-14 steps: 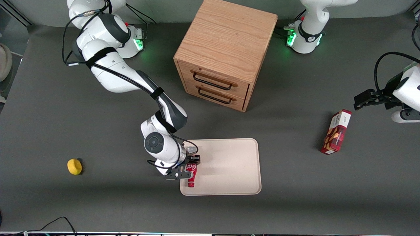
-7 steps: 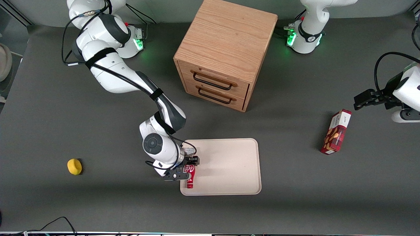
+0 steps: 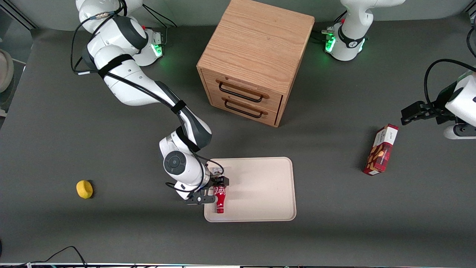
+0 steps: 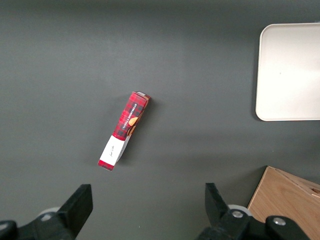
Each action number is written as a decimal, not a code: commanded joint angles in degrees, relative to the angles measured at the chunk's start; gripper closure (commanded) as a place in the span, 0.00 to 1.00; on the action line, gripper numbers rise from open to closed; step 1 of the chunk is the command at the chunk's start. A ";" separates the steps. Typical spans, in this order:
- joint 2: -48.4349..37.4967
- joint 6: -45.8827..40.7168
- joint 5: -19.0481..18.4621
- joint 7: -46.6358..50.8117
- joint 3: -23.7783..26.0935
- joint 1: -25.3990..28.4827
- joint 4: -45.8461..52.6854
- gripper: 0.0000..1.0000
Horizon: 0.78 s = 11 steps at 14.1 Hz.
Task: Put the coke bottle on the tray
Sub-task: 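Lower the bottle onto the tray with the right gripper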
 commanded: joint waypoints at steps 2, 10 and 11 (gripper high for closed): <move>0.94 0.66 -1.11 -0.08 -0.35 0.60 1.25 0.00; -4.84 -0.74 -5.22 -0.78 0.00 0.16 1.17 0.00; -6.68 -2.92 -5.76 -0.79 0.00 0.16 0.90 0.00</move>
